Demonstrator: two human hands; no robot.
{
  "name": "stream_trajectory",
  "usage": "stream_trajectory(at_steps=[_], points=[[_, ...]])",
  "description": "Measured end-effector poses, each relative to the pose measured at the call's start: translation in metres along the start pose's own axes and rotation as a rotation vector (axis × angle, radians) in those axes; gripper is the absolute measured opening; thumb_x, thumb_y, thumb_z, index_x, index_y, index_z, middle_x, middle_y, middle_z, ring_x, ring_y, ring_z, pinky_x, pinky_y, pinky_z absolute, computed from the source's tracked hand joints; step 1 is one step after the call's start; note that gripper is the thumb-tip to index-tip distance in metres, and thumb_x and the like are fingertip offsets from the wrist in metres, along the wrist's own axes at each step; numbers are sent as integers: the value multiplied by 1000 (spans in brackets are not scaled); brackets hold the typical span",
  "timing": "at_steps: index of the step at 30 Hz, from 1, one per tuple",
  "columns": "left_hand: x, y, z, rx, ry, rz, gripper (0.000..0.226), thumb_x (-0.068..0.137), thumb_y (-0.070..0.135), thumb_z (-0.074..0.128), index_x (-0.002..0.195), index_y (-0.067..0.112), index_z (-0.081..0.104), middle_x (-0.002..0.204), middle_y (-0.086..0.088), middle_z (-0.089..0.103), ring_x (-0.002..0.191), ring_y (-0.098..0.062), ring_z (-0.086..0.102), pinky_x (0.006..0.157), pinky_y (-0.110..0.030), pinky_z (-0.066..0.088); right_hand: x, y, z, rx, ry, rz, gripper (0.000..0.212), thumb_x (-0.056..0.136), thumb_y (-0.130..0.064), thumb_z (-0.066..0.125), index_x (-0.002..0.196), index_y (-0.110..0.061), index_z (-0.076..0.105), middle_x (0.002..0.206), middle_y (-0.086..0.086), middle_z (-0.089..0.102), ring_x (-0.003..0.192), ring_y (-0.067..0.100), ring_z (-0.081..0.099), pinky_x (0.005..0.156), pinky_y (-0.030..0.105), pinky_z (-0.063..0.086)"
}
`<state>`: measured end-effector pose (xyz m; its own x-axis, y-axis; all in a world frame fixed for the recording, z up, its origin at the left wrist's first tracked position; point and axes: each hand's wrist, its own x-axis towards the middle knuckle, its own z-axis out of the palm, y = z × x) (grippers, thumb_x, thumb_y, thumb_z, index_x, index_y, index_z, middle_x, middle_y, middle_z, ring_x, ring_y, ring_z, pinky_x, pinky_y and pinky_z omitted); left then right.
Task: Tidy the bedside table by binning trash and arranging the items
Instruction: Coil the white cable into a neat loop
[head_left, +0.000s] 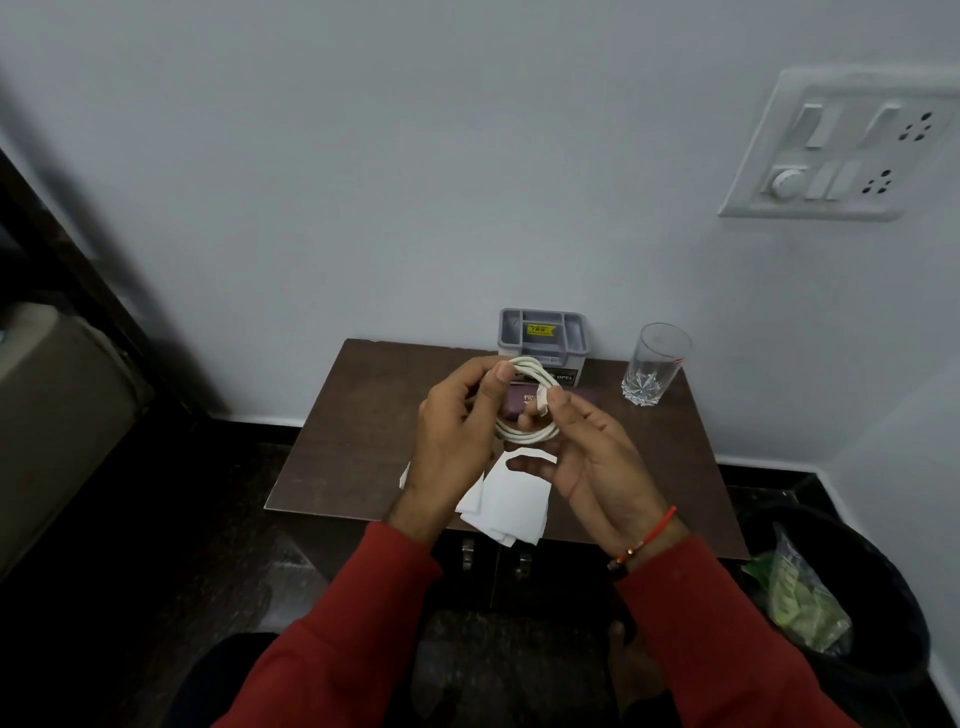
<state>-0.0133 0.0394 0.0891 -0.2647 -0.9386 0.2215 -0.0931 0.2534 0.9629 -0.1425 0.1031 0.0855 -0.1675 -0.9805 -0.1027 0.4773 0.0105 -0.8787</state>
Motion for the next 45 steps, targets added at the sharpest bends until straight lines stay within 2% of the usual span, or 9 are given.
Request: stream_trajectory(at_steps=[6,10,16,22,28,31,33,38,45], points=[[-1,5,-1,-144,-65,-123,21,104,26,56,107,16,74,62,16,64,57,0,56,46,-22,45,4,3,-4,-101,121,-12,35,86,-39,61,97,-8,71,83,11,69,78,22,66,68,36,56],[0,3,-3,-165,-40,-122,22,104,26,57,104,13,75,69,10,63,61,3,58,46,-17,44,5,5,-6,-173,159,-28,40,85,-43,65,99,-7,75,102,23,72,90,28,67,76,42,53],[2,-3,-4,-104,-4,-95,20,102,24,60,106,14,78,70,18,70,63,6,61,53,-10,43,7,5,-9,-207,146,-115,27,82,-32,68,102,-15,75,82,8,70,80,22,66,72,37,56],[3,-4,-4,-88,-4,-82,19,100,25,63,106,16,79,85,8,77,68,4,65,53,-10,43,7,5,-11,-206,142,-89,27,94,-19,61,109,4,65,92,21,74,83,28,69,81,44,54],[4,-6,-3,-41,-51,-71,15,99,28,64,96,28,80,82,1,79,68,-2,66,53,-12,42,6,0,-13,6,83,2,18,91,-14,59,86,-2,71,74,12,61,78,28,59,87,48,47],[3,-3,-1,-59,-81,-77,17,100,25,63,95,26,79,71,11,75,59,3,62,52,-10,42,8,2,-14,43,79,12,20,89,-17,60,92,1,69,74,12,59,84,31,52,89,50,45],[2,-3,-2,-102,-78,-106,19,101,23,61,96,20,79,67,11,70,58,0,60,48,-15,44,9,5,-16,-41,96,-9,25,93,-18,59,98,5,68,83,18,64,85,32,58,87,48,50],[3,-8,-5,-98,-59,-142,22,102,24,61,107,11,78,86,-22,72,61,-11,62,44,-26,48,10,12,-17,-307,145,-66,27,98,-26,57,101,-6,74,88,16,70,83,24,66,76,39,54],[2,-8,-2,-151,-113,-214,24,104,23,57,104,4,72,69,1,66,60,-13,67,50,-32,56,11,13,-18,-281,147,-51,20,89,-33,66,95,-16,73,95,12,70,90,26,64,86,50,55]])
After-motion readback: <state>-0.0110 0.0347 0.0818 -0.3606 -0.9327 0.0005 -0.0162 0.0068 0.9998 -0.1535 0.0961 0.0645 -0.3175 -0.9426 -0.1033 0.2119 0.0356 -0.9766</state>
